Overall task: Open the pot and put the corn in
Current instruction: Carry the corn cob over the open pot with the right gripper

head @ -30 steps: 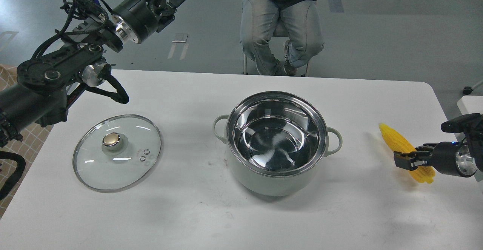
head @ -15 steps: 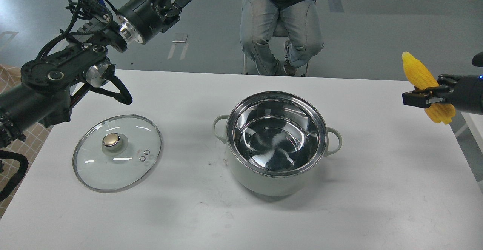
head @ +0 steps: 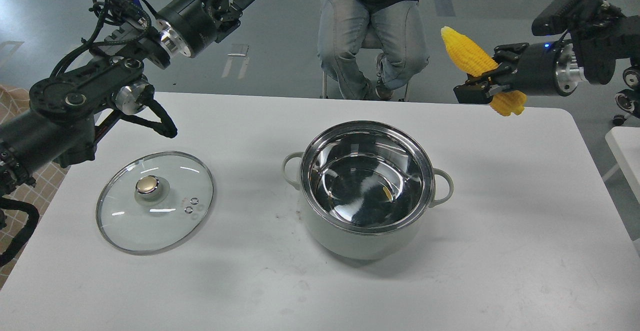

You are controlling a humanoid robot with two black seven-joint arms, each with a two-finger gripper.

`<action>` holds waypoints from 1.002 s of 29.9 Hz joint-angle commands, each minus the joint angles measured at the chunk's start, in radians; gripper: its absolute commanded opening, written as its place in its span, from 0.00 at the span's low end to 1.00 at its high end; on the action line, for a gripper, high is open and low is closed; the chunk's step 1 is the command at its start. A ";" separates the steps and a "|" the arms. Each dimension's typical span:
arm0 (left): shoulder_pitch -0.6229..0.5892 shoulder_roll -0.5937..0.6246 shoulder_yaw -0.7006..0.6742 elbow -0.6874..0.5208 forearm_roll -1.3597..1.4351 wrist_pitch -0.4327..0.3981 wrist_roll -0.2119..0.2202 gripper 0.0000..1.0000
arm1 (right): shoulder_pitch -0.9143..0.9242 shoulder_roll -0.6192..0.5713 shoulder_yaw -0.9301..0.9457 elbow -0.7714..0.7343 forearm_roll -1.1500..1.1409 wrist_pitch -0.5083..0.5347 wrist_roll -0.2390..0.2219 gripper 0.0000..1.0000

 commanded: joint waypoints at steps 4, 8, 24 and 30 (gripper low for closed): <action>0.001 -0.008 -0.002 0.000 -0.001 0.000 0.000 0.94 | 0.068 0.095 -0.090 0.072 0.001 0.000 0.000 0.00; 0.001 -0.011 0.000 0.000 -0.001 0.000 0.000 0.94 | 0.074 0.154 -0.123 0.097 0.000 0.000 0.000 0.00; -0.002 -0.020 -0.002 -0.013 -0.002 0.000 0.000 0.94 | 0.056 0.383 -0.182 0.023 0.026 0.000 0.000 0.00; -0.002 -0.018 -0.002 -0.015 -0.002 0.000 0.000 0.94 | 0.019 0.401 -0.212 0.020 0.026 0.000 0.000 0.00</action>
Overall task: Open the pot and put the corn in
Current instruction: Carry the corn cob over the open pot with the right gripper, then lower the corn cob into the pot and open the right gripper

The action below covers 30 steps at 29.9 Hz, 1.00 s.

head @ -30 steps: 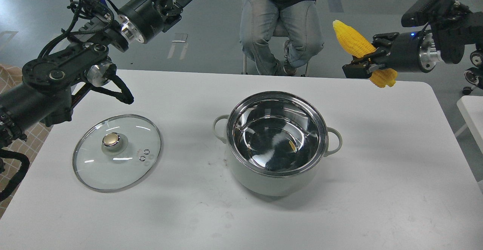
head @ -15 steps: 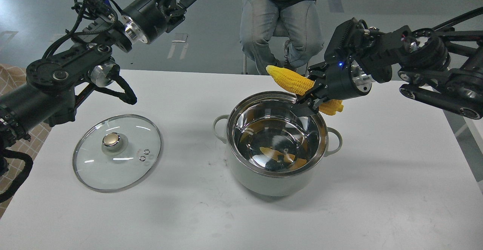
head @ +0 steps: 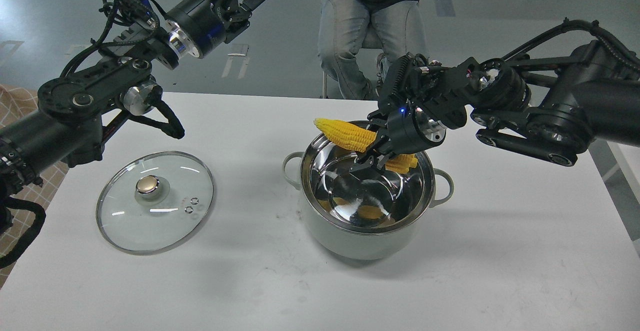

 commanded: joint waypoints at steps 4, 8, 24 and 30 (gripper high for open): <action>0.000 0.003 0.000 -0.001 0.000 0.000 0.000 0.94 | -0.041 0.026 -0.017 -0.010 0.000 0.000 0.000 0.00; 0.000 0.007 0.000 -0.001 0.000 0.000 0.000 0.94 | -0.051 0.050 -0.017 -0.044 0.002 -0.006 0.000 0.00; 0.000 0.009 -0.002 -0.009 -0.005 0.000 0.000 0.94 | -0.077 0.095 -0.043 -0.079 0.003 -0.003 0.000 0.07; 0.000 0.010 -0.002 -0.009 -0.005 0.000 0.000 0.94 | -0.078 0.097 -0.043 -0.084 0.003 -0.006 0.000 0.23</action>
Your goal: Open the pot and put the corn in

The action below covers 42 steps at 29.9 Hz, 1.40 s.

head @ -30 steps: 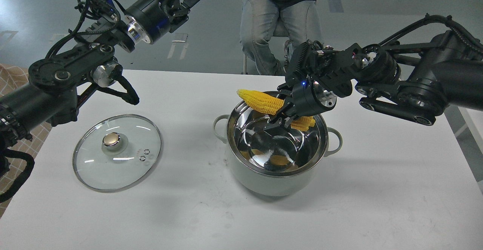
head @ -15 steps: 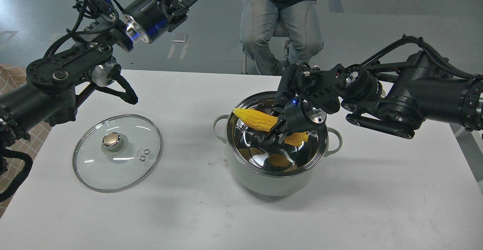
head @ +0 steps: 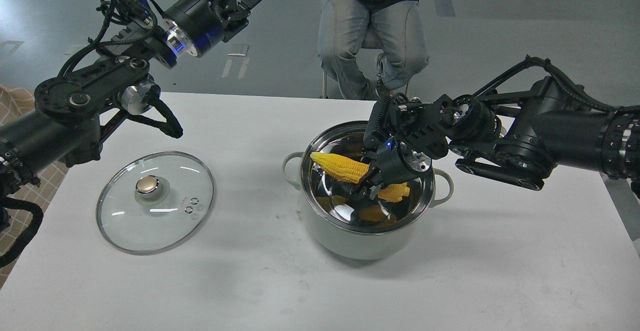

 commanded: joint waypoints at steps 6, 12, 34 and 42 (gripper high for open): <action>0.000 0.001 0.000 0.001 0.000 0.000 0.000 0.94 | 0.000 -0.001 0.000 -0.001 0.001 -0.003 0.000 0.42; 0.000 0.000 -0.001 0.000 -0.001 0.000 0.000 0.94 | 0.000 -0.001 0.000 -0.001 0.020 -0.005 0.000 0.55; 0.000 -0.008 -0.001 0.003 0.006 0.000 0.000 0.95 | 0.113 -0.084 0.040 0.025 0.067 -0.005 0.000 0.94; -0.003 -0.008 0.000 0.014 0.008 0.000 0.000 0.96 | 0.248 -0.254 0.123 0.035 0.239 0.004 0.000 0.96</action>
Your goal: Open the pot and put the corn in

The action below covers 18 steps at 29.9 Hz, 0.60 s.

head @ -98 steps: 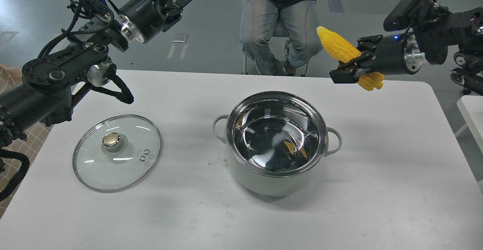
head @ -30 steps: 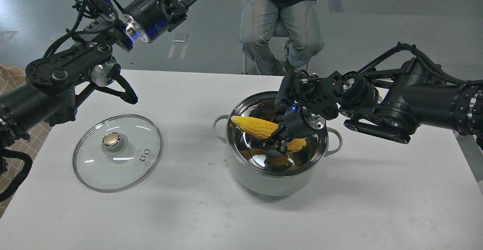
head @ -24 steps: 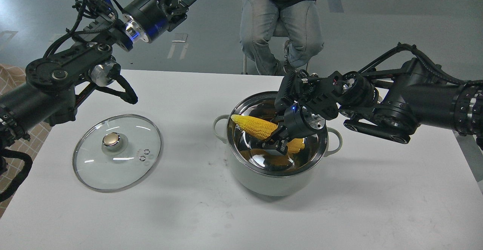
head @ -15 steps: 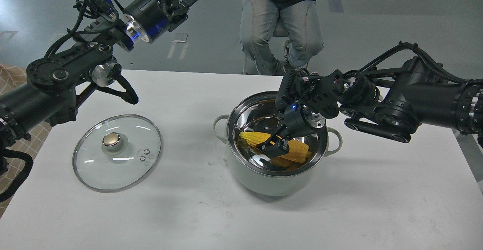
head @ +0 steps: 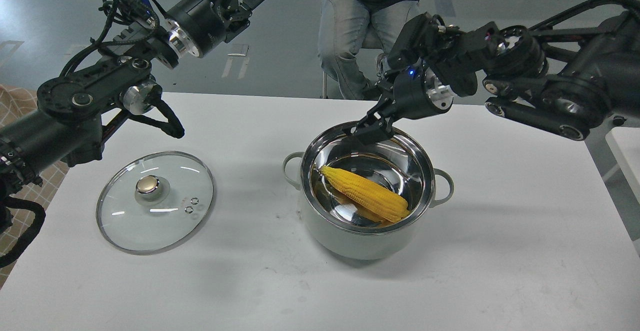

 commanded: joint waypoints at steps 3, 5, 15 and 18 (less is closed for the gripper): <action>0.001 -0.004 0.000 0.009 0.000 0.002 0.000 0.97 | 0.060 -0.137 0.057 -0.016 0.145 0.005 0.000 0.98; 0.001 -0.010 -0.001 0.011 0.000 0.002 0.000 0.97 | 0.059 -0.191 0.093 -0.030 0.196 0.005 0.000 0.99; 0.015 -0.039 -0.036 0.033 -0.018 -0.001 0.000 0.97 | -0.176 -0.299 0.393 -0.171 0.665 -0.055 0.000 1.00; 0.046 -0.054 -0.082 0.078 -0.041 -0.015 0.000 0.98 | -0.321 -0.289 0.554 -0.197 0.780 -0.072 0.000 1.00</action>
